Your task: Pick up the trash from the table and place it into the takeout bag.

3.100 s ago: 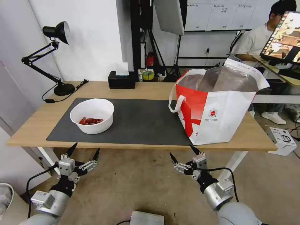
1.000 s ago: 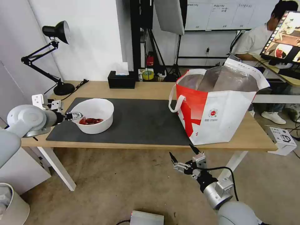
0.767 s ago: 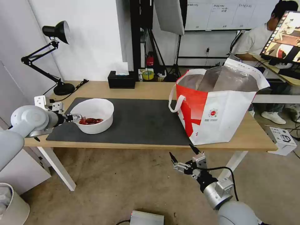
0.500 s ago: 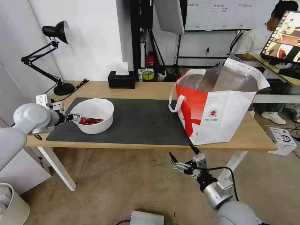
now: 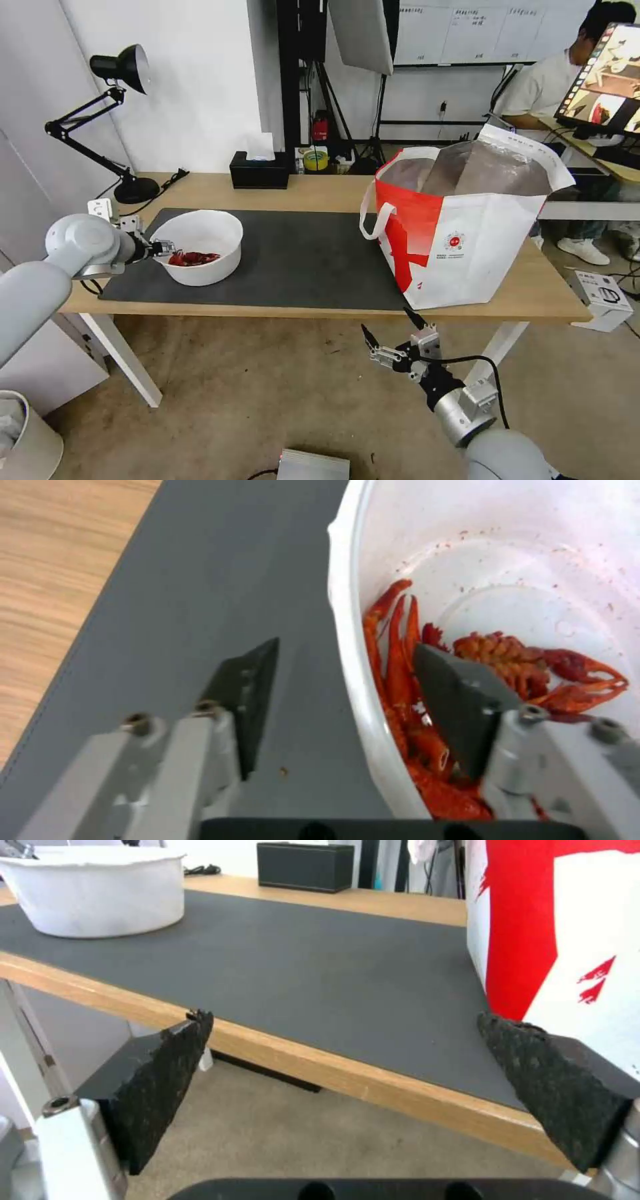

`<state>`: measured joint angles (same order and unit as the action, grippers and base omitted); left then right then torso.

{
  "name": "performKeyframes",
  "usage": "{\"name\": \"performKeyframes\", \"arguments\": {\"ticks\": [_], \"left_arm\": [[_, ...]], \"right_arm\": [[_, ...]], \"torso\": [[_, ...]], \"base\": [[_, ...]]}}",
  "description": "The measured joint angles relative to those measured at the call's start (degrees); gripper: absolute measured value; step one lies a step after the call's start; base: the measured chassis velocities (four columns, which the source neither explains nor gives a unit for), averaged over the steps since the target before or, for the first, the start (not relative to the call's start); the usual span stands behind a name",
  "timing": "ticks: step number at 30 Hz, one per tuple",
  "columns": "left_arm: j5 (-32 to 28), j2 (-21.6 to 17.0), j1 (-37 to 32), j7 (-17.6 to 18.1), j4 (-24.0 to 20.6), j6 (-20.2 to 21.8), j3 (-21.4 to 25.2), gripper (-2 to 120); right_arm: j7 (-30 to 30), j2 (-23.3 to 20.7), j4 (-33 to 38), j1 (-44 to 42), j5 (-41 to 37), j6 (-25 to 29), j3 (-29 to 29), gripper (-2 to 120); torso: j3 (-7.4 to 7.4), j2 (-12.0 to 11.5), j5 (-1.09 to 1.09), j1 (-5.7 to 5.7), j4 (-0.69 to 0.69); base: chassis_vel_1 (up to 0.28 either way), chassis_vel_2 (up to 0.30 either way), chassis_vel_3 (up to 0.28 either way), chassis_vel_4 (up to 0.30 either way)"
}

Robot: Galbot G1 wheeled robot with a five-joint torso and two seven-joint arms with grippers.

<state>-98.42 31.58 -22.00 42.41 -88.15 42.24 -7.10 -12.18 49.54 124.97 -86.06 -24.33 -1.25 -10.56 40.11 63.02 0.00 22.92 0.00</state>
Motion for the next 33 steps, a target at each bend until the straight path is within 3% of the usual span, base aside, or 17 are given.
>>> {"name": "performKeyframes", "arguments": {"ticks": [2, 4, 6, 8, 10, 13, 24, 33], "left_arm": [[-0.3, 0.0, 0.3, 0.2, 0.0, 0.0, -0.5, 38], [-0.4, 0.0, 0.4, 0.2, 0.0, 0.0, -0.7, 37], [-0.7, -0.1, 1.1, 0.3, 0.0, 0.0, -1.3, 23], [-0.9, -0.1, 1.2, 0.4, -0.1, 0.0, -1.4, 22], [-1.3, -0.1, 1.6, 0.8, -0.2, 0.0, -1.8, 9], [-1.9, -0.1, 1.7, 0.9, -0.4, -0.1, -1.9, 0], [-4.3, -0.2, 2.3, 1.1, -2.6, -0.1, -1.5, 0], [-11.2, 0.5, 9.3, 3.8, -8.6, -0.8, -1.9, 0]], "right_arm": [[0.0, 0.0, 0.0, 0.0, 0.0, 0.0, 0.0, 100], [0.0, 0.0, 0.0, 0.0, 0.0, 0.0, 0.0, 100], [0.0, 0.0, 0.0, 0.0, 0.0, 0.0, 0.0, 100], [0.0, 0.0, 0.0, 0.0, 0.0, 0.0, 0.0, 100], [0.0, 0.0, 0.0, 0.0, 0.0, 0.0, 0.0, 100], [0.0, 0.0, 0.0, 0.0, 0.0, 0.0, 0.0, 100], [0.0, 0.0, 0.0, 0.0, 0.0, 0.0, 0.0, 100], [0.0, 0.0, 0.0, 0.0, 0.0, 0.0, 0.0, 100]], "torso": [[0.00, 0.0, 0.01, 0.00, 0.00], [0.00, 0.0, 0.01, 0.00, 0.00], [0.00, 0.0, 0.00, 0.00, 0.00], [0.00, 0.0, 0.00, 0.00, 0.00], [0.00, 0.0, 0.00, 0.00, 0.00], [0.00, 0.0, 0.00, 0.00, 0.00], [0.00, 0.0, 0.00, 0.00, 0.00], [0.00, 0.0, 0.00, 0.00, -0.01]], "base": [[0.000, 0.000, 0.000, 0.000], [0.000, 0.000, 0.000, 0.000], [0.000, 0.000, 0.000, 0.000], [0.000, 0.000, 0.000, 0.000], [0.000, 0.000, 0.000, 0.000], [0.000, 0.000, 0.000, 0.000], [0.000, 0.000, 0.000, 0.000], [0.000, 0.000, 0.000, 0.000]]}}
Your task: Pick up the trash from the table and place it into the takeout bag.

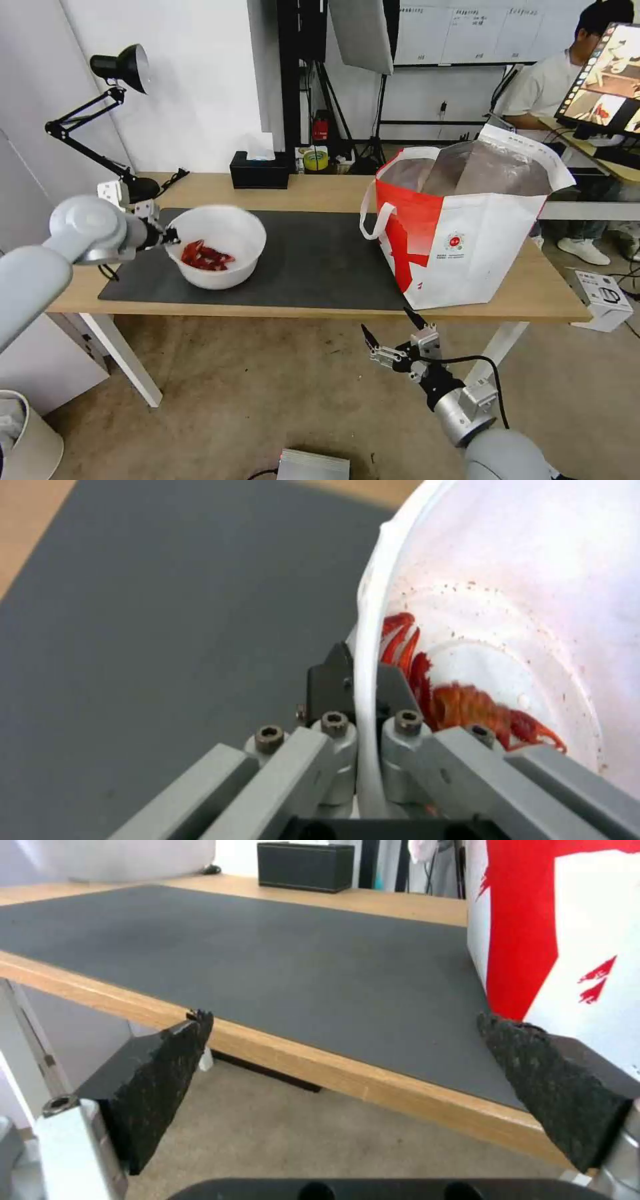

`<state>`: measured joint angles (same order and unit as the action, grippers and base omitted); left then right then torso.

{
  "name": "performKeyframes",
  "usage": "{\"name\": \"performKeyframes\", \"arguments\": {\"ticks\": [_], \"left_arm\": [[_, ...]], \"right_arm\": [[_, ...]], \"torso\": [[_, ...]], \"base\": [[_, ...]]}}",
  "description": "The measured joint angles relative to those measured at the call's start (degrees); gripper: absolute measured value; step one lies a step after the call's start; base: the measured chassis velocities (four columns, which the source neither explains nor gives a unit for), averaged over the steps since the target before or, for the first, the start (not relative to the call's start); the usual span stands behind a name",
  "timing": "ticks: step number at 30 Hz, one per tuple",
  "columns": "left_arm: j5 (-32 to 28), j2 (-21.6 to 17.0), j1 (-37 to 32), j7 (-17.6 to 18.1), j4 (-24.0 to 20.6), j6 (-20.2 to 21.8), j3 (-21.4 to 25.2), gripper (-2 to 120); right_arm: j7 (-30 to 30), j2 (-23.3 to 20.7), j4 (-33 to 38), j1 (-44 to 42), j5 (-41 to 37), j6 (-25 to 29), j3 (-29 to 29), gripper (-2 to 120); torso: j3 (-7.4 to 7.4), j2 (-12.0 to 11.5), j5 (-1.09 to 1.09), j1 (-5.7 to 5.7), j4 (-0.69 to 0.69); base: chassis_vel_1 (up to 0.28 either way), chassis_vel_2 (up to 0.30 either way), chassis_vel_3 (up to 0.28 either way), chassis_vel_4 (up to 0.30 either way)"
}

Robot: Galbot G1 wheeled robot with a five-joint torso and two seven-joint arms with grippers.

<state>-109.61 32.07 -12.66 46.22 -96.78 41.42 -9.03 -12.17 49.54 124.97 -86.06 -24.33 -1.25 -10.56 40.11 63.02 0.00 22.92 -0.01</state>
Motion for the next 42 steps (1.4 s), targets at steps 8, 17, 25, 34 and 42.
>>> {"name": "performKeyframes", "arguments": {"ticks": [8, 17, 25, 34, 42], "left_arm": [[-6.0, 4.1, 12.7, 3.2, -2.7, -1.3, -5.2, 0], [-10.3, 15.3, 28.2, 6.4, 0.6, -3.7, -13.6, 0], [-10.8, 26.0, 35.3, 7.0, 7.2, -4.3, -17.9, 0], [-10.7, 33.4, 38.2, 7.7, 11.7, -4.3, -18.7, 0], [-4.6, 44.0, 37.9, 7.8, 21.6, -5.4, -20.0, 0]], "right_arm": [[0.0, 0.0, 0.0, 0.0, 0.0, 0.0, 0.0, 100], [0.0, 0.0, 0.0, 0.0, 0.0, 0.0, 0.0, 100], [0.0, 0.0, 0.0, 0.0, 0.0, 0.0, 0.0, 100], [0.0, 0.0, 0.0, 0.0, 0.0, 0.0, 0.0, 100], [0.0, 0.0, 0.0, 0.0, 0.0, 0.0, 0.0, 100]], "torso": [[0.00, 0.0, 0.03, 0.00, 0.00], [0.00, 0.0, 0.03, 0.00, 0.01], [0.00, 0.0, 0.02, 0.00, 0.01], [0.00, 0.0, 0.03, 0.00, 0.02], [0.00, 0.0, 0.02, 0.00, 0.02]], "base": [[0.000, 0.000, 0.000, 0.000], [0.000, 0.000, 0.000, 0.000], [0.000, 0.000, 0.000, 0.000], [0.000, 0.000, 0.000, 0.000], [0.000, 0.000, 0.000, 0.000]]}}
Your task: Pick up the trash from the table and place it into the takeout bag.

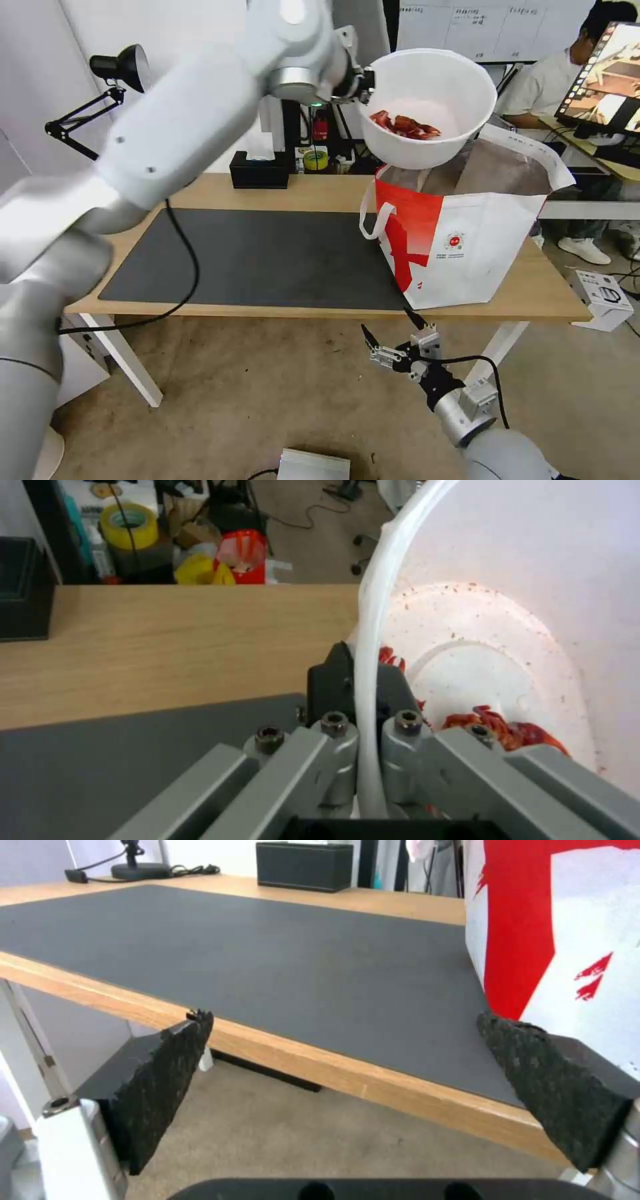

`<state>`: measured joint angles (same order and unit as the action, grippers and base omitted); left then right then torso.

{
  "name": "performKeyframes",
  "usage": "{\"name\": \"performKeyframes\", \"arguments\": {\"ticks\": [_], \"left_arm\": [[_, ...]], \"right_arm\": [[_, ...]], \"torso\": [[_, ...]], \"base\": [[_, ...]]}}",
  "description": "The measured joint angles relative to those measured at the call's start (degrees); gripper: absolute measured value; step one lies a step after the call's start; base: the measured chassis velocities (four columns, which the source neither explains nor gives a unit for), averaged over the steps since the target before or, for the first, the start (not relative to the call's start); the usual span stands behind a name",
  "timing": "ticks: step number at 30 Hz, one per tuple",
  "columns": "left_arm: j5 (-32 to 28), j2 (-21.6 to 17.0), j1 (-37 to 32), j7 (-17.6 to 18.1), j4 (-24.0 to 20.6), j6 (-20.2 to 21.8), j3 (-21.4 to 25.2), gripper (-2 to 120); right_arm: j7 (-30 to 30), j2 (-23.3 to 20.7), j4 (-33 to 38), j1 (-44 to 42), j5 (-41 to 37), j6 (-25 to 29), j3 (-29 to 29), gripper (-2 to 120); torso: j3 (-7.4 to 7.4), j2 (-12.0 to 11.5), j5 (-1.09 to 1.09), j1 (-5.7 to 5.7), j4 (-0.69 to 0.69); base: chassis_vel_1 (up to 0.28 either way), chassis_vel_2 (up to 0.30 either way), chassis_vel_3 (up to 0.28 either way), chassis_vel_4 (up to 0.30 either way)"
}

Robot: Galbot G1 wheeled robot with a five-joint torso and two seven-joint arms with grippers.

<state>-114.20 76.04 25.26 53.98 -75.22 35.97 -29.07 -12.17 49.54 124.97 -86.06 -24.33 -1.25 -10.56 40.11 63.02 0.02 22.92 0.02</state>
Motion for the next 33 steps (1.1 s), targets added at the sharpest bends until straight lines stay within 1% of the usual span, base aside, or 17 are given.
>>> {"name": "performKeyframes", "arguments": {"ticks": [1, 4, 5, 7, 8, 9, 11, 12, 13, 14, 15, 16, 18, 25, 33], "left_arm": [[0.0, 0.0, 0.0, 0.0, 0.0, 0.0, 0.0, 0], [4.3, 2.1, -1.9, -1.2, 2.0, -1.9, -0.7, 0], [4.3, 2.1, -1.9, -1.2, 2.0, -1.9, -0.7, 0], [7.7, 2.5, -3.3, -2.6, 1.9, -3.9, -1.5, 0], [9.5, 2.5, -4.0, -3.3, 1.4, -4.9, -2.1, 0], [9.5, 2.5, -4.0, -3.3, 1.4, -4.9, -2.1, 0], [13.6, 1.9, -5.2, -5.5, -0.1, -7.8, -3.3, 0], [13.6, 1.9, -5.2, -5.5, -0.1, -7.8, -3.3, 0], [15.4, 1.6, -5.5, -6.4, -0.6, -9.2, -3.9, 0], [15.4, 1.6, -5.5, -6.4, -0.6, -9.2, -3.9, 0], [18.0, 1.1, -5.8, -7.7, -1.6, -11.3, -5.0, 0], [18.0, 1.1, -5.8, -7.7, -1.6, -11.3, -5.0, 0], [20.9, 0.1, -5.9, -9.4, -3.5, -13.1, -6.8, 0], [22.7, -0.9, -6.0, -10.6, -6.2, -13.5, -9.4, 0], [23.4, -0.8, -6.7, -10.6, -7.2, -13.7, -11.5, 0]], "right_arm": [[0.0, 0.0, 0.0, 0.0, 0.0, 0.0, 0.0, 100], [0.0, 0.0, 0.0, 0.0, 0.0, 0.0, 0.0, 100], [0.0, 0.0, 0.0, 0.0, 0.0, 0.0, 0.0, 100], [0.0, 0.0, 0.0, 0.0, 0.0, 0.0, 0.0, 100], [0.0, 0.0, 0.0, 0.0, 0.0, 0.0, 0.0, 100], [0.0, 0.0, 0.0, 0.0, 0.0, 0.0, 0.0, 100], [0.0, 0.0, 0.0, 0.0, 0.0, 0.0, 0.0, 100], [0.0, 0.0, 0.0, 0.0, 0.0, 0.0, 0.0, 100], [0.0, 0.0, 0.0, 0.0, 0.0, 0.0, 0.0, 100], [0.0, 0.0, 0.0, 0.0, 0.0, 0.0, 0.0, 100], [0.0, 0.0, 0.0, 0.0, 0.0, 0.0, 0.0, 100], [0.0, 0.0, 0.0, 0.0, 0.0, 0.0, 0.0, 100], [0.0, 0.0, 0.0, 0.0, 0.0, 0.0, 0.0, 100], [0.0, 0.0, 0.0, 0.0, 0.0, 0.0, 0.0, 100], [0.0, 0.0, 0.0, 0.0, 0.0, 0.0, 0.0, 100]], "torso": [[0.00, 0.0, 0.00, 0.00, 0.00], [0.00, 0.0, -0.01, 0.00, -0.01], [0.00, 0.0, -0.01, 0.00, -0.01], [0.00, 0.0, -0.01, 0.00, -0.01], [0.00, 0.0, -0.01, 0.00, -0.02], [0.00, 0.0, -0.01, 0.00, -0.02], [0.00, 0.0, -0.01, 0.00, -0.01], [0.00, 0.0, -0.01, 0.00, -0.01], [0.00, 0.0, -0.02, 0.00, -0.02], [0.00, 0.0, -0.02, 0.00, -0.02], [0.00, 0.0, -0.02, 0.00, -0.02], [0.00, 0.0, -0.02, 0.00, -0.02], [0.00, 0.0, -0.02, 0.00, -0.02], [-0.01, 0.0, -0.02, 0.00, -0.02], [-0.01, 0.0, -0.02, 0.00, -0.02]], "base": [[0.000, 0.000, 0.000, 0.000], [0.000, 0.000, 0.000, 0.000], [0.000, 0.000, 0.000, 0.000], [0.000, 0.000, 0.000, 0.000], [0.000, 0.000, 0.000, 0.000], [0.000, 0.000, 0.000, 0.000], [0.000, 0.000, 0.000, 0.000], [0.000, 0.000, 0.000, 0.000], [0.000, 0.000, 0.000, 0.000], [0.000, 0.000, 0.000, 0.000], [0.000, 0.000, 0.000, 0.000], [0.000, 0.000, 0.000, 0.000], [0.000, 0.000, 0.000, 0.000], [0.000, 0.000, 0.000, 0.000], [0.000, 0.000, 0.000, 0.000]]}}
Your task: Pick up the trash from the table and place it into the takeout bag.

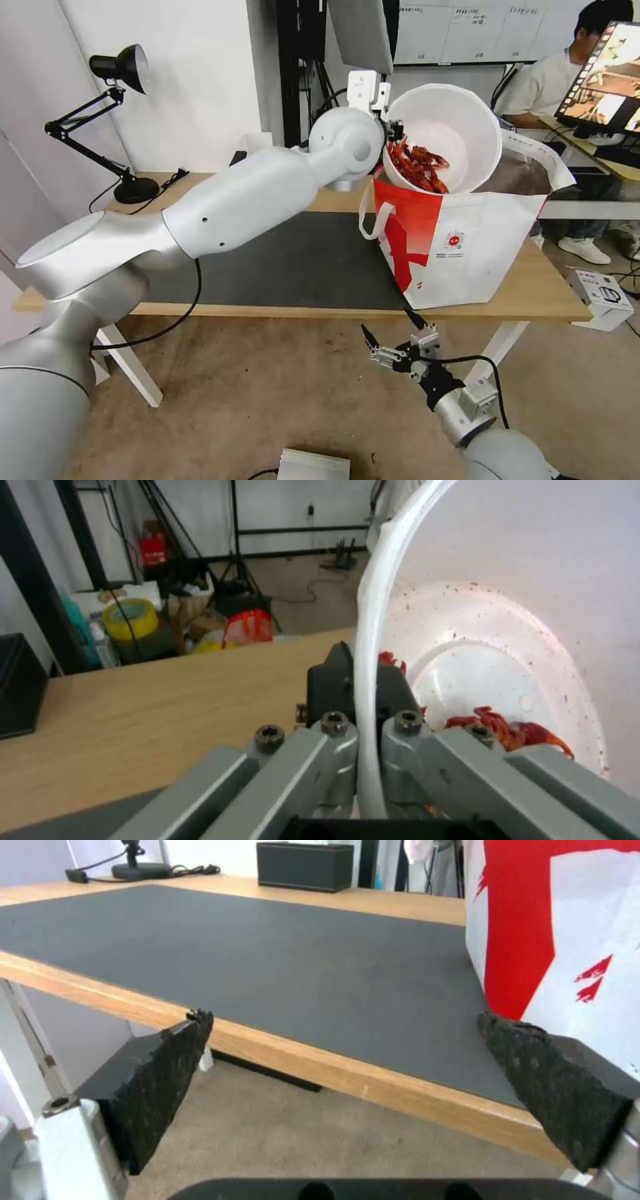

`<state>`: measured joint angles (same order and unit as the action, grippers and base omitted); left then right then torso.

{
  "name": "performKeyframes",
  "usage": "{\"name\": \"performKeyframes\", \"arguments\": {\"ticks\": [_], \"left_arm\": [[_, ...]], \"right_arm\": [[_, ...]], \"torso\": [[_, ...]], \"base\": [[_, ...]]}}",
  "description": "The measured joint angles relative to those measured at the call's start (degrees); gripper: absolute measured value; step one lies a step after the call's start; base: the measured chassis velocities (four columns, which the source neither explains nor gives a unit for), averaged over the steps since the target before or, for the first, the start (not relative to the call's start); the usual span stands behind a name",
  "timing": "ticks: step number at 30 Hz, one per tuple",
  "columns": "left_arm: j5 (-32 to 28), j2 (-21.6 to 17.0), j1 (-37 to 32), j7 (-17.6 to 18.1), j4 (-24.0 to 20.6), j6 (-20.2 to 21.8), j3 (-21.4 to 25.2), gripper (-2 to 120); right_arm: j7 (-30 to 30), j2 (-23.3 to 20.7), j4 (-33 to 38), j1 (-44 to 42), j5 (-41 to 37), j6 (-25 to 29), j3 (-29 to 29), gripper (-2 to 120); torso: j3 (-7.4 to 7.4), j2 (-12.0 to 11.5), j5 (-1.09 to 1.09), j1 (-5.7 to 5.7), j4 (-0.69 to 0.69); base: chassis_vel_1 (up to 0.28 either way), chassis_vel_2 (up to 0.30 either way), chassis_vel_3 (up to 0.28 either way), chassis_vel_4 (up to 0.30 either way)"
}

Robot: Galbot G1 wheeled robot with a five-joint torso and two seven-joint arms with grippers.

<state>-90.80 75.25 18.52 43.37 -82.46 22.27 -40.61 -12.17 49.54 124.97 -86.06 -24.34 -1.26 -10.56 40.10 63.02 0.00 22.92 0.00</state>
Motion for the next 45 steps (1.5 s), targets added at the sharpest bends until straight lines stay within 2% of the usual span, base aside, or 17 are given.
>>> {"name": "performKeyframes", "arguments": {"ticks": [9, 22, 25, 28, 29, 31, 33, 35, 37, 39, 41, 42, 45], "left_arm": [[-0.6, -0.2, -0.3, -1.2, -0.1, 0.4, -0.6, 0], [-2.9, -2.7, -1.0, -3.3, -3.5, 5.9, -0.9, 0], [-2.8, -3.0, -1.0, -3.3, -3.9, 6.4, -0.9, 5], [-2.7, -3.2, -0.9, -4.0, -4.5, 6.5, -0.8, 21], [-2.7, -3.2, -0.9, -4.0, -4.5, 6.5, -0.8, 21], [-2.7, -3.1, -0.9, -4.3, -4.6, 6.3, -0.5, 31], [-2.7, -2.9, -0.9, -4.3, -4.6, 6.2, -0.3, 34], [-2.8, -2.8, -0.9, -4.3, -4.7, 6.1, 0.0, 45], [-2.8, -2.8, -0.9, -4.3, -4.7, 6.1, 0.1, 48], [-2.8, -3.2, -0.9, -4.3, -5.0, 5.7, 0.3, 59], [-2.6, -4.5, -1.3, -4.3, -6.0, 3.7, 0.6, 68], [-2.6, -4.5, -1.3, -4.3, -6.0, 3.7, 0.6, 68], [0.6, -8.7, -2.6, -4.8, -9.2, -0.9, 0.9, 83]], "right_arm": [[0.0, 0.0, 0.0, 0.0, 0.0, 0.0, 0.0, 100], [0.0, 0.0, 0.0, 0.0, 0.0, 0.0, 0.0, 100], [0.0, 0.0, 0.0, 0.0, 0.0, 0.0, 0.0, 100], [0.0, 0.0, 0.0, 0.0, 0.0, 0.0, 0.0, 100], [0.0, 0.0, 0.0, 0.0, 0.0, 0.0, 0.0, 100], [0.0, 0.0, 0.0, 0.0, 0.0, 0.0, 0.0, 100], [0.0, 0.0, 0.0, 0.0, 0.0, 0.0, 0.0, 100], [0.0, 0.0, 0.0, 0.0, 0.0, 0.0, 0.0, 100], [0.0, 0.0, 0.0, 0.0, 0.0, 0.0, 0.0, 100], [0.0, 0.0, 0.0, 0.0, 0.0, 0.0, 0.0, 100], [0.0, 0.0, 0.0, 0.0, 0.0, 0.0, 0.0, 100], [0.0, 0.0, 0.0, 0.0, 0.0, 0.0, 0.0, 100], [0.0, 0.0, 0.0, 0.0, 0.0, 0.0, 0.0, 100]], "torso": [[0.00, 0.0, 0.00, 0.00, 0.00], [0.00, 0.0, 0.00, 0.00, 0.00], [0.00, 0.0, 0.00, 0.00, 0.00], [0.00, 0.0, 0.00, 0.00, 0.00], [0.00, 0.0, 0.00, 0.00, 0.00], [0.00, 0.0, 0.00, 0.00, 0.00], [0.00, 0.0, 0.00, 0.00, 0.00], [0.00, 0.0, 0.00, 0.00, 0.00], [0.00, 0.0, 0.00, 0.00, 0.00], [0.00, 0.0, 0.00, 0.00, 0.01], [0.00, 0.0, 0.00, 0.00, 0.01], [0.00, 0.0, 0.00, 0.00, 0.01], [0.00, 0.0, 0.00, 0.00, 0.00]], "base": [[0.000, 0.000, 0.000, 0.000], [0.000, 0.000, 0.000, 0.000], [0.000, 0.000, 0.000, 0.000], [0.000, 0.000, 0.000, 0.000], [0.000, 0.000, 0.000, 0.000], [0.000, 0.000, 0.000, 0.000], [0.000, 0.000, 0.000, 0.000], [0.000, 0.000, 0.000, 0.000], [0.000, 0.000, 0.000, 0.000], [0.000, 0.000, 0.000, 0.000], [0.000, 0.000, 0.000, 0.000], [0.000, 0.000, 0.000, 0.000], [0.000, 0.000, 0.000, 0.000]]}}
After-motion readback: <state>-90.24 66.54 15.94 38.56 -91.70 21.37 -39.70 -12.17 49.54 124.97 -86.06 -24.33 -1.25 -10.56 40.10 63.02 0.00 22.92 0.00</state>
